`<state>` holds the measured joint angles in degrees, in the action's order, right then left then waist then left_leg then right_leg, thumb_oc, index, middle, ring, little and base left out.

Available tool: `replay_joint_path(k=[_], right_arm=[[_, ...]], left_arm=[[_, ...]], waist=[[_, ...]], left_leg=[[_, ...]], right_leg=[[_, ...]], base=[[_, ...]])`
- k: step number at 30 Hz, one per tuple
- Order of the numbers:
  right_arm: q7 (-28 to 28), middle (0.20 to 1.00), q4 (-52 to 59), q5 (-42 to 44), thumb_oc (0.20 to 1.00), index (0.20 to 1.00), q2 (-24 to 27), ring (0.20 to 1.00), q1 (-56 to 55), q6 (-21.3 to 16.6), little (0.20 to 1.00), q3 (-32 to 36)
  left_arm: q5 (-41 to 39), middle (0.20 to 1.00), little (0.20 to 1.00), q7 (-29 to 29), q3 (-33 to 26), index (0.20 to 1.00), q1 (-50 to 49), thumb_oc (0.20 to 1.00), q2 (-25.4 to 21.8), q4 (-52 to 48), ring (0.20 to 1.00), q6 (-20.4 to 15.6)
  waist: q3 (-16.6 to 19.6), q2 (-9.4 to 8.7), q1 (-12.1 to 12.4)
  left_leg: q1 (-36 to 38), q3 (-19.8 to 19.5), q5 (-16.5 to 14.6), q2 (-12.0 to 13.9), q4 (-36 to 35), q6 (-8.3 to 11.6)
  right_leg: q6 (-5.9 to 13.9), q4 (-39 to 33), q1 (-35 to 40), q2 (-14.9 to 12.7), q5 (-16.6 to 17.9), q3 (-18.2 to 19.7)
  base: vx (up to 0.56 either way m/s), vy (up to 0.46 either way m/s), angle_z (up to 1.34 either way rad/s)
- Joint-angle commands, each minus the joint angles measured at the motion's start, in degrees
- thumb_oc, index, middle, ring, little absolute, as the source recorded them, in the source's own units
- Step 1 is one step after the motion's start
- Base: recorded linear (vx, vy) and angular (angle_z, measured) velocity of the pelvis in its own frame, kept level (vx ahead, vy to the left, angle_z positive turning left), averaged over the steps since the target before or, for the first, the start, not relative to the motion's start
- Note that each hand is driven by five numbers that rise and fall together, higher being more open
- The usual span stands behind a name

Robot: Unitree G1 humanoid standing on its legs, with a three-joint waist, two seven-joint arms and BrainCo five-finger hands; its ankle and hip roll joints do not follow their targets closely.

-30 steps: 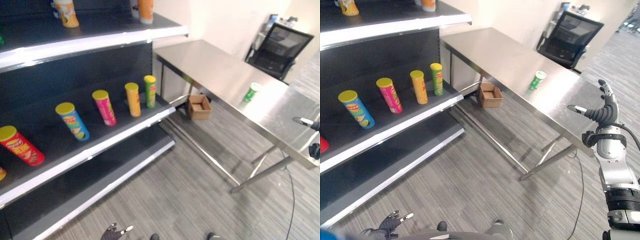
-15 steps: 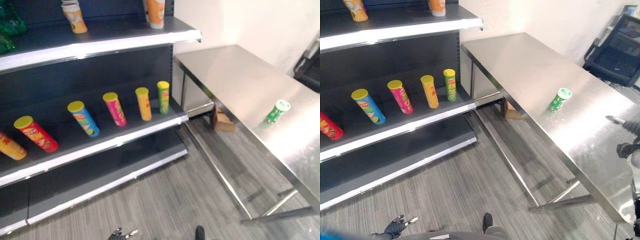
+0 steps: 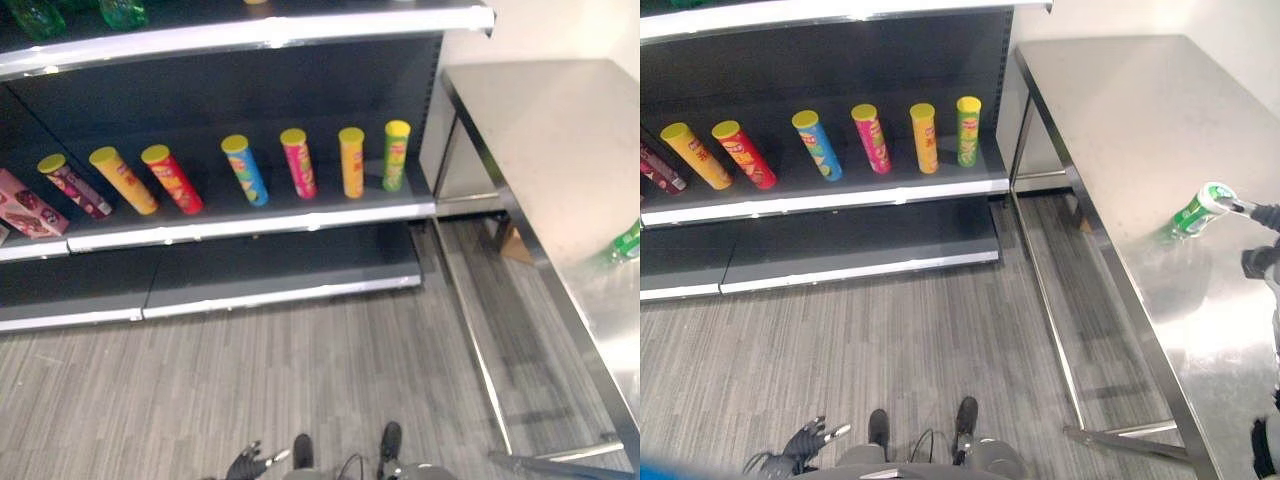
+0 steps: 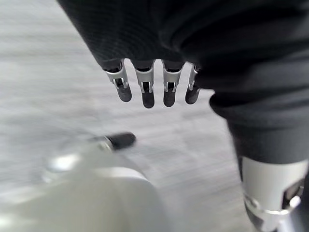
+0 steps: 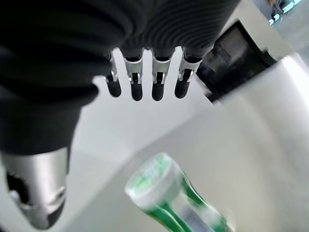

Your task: Put the goods on the table back onto the shelves and tidy them up.

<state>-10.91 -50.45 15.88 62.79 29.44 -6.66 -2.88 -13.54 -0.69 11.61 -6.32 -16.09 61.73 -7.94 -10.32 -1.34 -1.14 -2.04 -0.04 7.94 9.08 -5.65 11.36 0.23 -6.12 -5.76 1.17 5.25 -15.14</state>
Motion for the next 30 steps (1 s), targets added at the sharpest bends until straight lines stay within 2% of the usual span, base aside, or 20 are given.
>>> replay_joint_path(k=[1, 6, 9, 18, 22, 30], right_arm=[[-0.52, 1.0, -2.22, 0.95, 1.0, 1.0, 0.35, 1.0, 5.83, -1.07, 1.0, -2.81], [-0.63, 1.0, -7.95, -1.52, 1.0, 1.0, -0.76, 1.0, 12.12, 0.06, 1.0, -7.58], [-1.66, 1.0, -9.67, -4.22, 1.0, 1.0, -1.99, 1.0, 13.01, 0.91, 1.0, -8.52], [-1.96, 1.0, -16.53, -5.27, 1.0, 1.0, -3.77, 1.0, 15.66, 1.68, 1.0, -9.99], [-2.13, 1.0, -18.72, -6.92, 1.0, 1.0, -3.14, 1.0, 17.27, 2.17, 1.0, -11.22], [-6.11, 1.0, -19.96, -9.83, 1.0, 1.0, -0.37, 1.0, 19.42, 3.1, 1.0, -11.02]], left_arm=[[-0.09, 1.0, 1.0, 0.63, 0.47, 1.0, 0.6, 1.0, -2.6, -0.88, 1.0, -0.93], [-0.01, 1.0, 1.0, 0.13, 1.08, 1.0, 0.65, 1.0, -3.21, -1.02, 1.0, -1.17], [-0.6, 1.0, 1.0, -0.37, 0.72, 1.0, 0.75, 1.0, -2.91, -0.7, 1.0, -1.21], [-0.76, 1.0, 1.0, -0.51, 1.42, 1.0, -0.28, 1.0, -2.27, -0.75, 1.0, -1.21], [-0.84, 1.0, 1.0, -0.51, 1.89, 1.0, -0.37, 1.0, -2.19, -1.19, 1.0, -1.35], [-0.97, 1.0, 1.0, -1.35, 2.46, 1.0, -0.42, 1.0, -1.76, -1.42, 1.0, -1.35]], waist=[[1.74, -2.7, 1.26], [1.58, -1.69, 1.9], [1.79, -1.36, 2.03], [1.71, -0.79, 3.03], [1.35, -0.4, 3.32], [0.98, 0.54, 3.28]], left_leg=[[-1.78, 1.27, -3.0, -0.59, 0.96, -4.12], [-1.07, 1.97, -3.23, -0.84, 0.65, -4.02], [-0.36, 1.95, -3.65, -0.83, 0.65, -4.02], [0.04, 0.95, -3.57, -0.84, 0.65, -3.51], [-0.26, 0.36, -3.18, -0.76, 0.65, -3.27], [-0.58, -0.27, -2.63, -0.46, 0.65, -2.8]], right_leg=[[7.47, 4.25, 1.19, -6.8, -3.43, 3.58], [7.54, 4.24, 1.58, -7.27, -3.37, 3.88], [7.69, 4.33, 2.01, -7.65, -3.42, 3.74], [7.76, 3.93, 2.98, -7.81, -3.7, 2.81], [7.77, 3.95, 2.89, -7.78, -3.8, 2.48], [7.74, 3.93, 2.92, -7.58, -4.14, 2.04]], base=[[0.05, 0.03, 0.08], [0.05, 0.041, -0.11], [0.03, 0.024, -0.05], [0.02, -0.014, 0.08], [0.0, -0.022, 0.07], [0.0, -0.009, 0.02]])
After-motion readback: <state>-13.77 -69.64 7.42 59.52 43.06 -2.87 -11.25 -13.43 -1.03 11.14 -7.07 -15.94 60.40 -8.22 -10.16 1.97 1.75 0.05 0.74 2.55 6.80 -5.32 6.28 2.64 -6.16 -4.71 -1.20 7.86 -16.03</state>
